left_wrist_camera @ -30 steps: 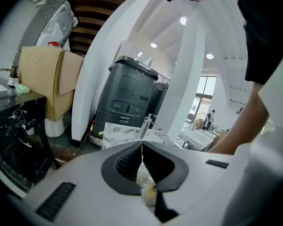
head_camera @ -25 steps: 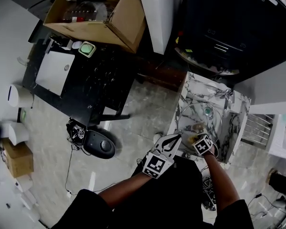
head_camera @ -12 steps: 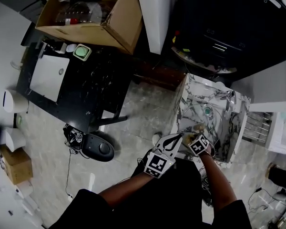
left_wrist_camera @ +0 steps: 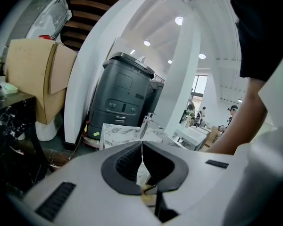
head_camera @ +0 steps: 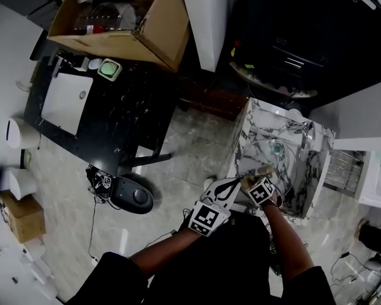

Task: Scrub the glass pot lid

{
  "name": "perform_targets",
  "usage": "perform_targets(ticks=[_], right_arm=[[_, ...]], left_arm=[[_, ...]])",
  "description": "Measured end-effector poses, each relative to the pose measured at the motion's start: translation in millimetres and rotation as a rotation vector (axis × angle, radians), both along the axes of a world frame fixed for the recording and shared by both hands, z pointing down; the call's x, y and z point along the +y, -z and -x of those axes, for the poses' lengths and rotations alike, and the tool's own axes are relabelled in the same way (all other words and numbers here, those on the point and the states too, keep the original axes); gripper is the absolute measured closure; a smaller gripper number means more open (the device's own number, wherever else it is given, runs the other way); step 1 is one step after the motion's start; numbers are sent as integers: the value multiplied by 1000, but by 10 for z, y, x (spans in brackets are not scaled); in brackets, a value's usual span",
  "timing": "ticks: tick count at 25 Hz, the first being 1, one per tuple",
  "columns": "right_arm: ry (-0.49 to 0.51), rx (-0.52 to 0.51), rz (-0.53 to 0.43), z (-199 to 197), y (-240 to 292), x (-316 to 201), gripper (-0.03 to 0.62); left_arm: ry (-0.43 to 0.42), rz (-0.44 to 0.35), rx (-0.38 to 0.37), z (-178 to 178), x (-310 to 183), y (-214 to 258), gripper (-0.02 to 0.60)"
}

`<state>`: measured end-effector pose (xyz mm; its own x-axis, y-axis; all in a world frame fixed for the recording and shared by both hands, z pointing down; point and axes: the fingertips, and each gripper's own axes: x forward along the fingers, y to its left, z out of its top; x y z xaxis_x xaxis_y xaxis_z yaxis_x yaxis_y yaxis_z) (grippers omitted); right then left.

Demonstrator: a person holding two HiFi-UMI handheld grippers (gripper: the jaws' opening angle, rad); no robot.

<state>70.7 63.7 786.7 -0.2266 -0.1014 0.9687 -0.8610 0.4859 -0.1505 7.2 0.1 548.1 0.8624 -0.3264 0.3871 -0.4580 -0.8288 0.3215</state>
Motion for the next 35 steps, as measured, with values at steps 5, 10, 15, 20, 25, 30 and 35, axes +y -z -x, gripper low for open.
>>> perform_targets(ticks=[5,10,15,20,25,30,35], right_arm=[[-11,-41,-19,21,-9,-76,533],[-48,-77,-27,1,-16,-102,533],[-47,-105,-56,15,-19,-187,533],[-44,-118,-68,6,-26,-256,533],[-57,-133,-84,-23,-36,-298,533],[-66,-135,-90,-55,-76,-386,533],[-51,-136,-121,-61,-56,-458,533]], left_arm=[[78,25,-39,124,-89,-129,565],[121,28,-81,151,-79,-217,565],[138,32,-87,50,24,-239,565],[138,45,-96,-56,101,-250,565],[151,56,-106,-81,96,-248,565],[160,65,-109,-109,77,-246,565],[158,62,-114,-125,67,-241,565]])
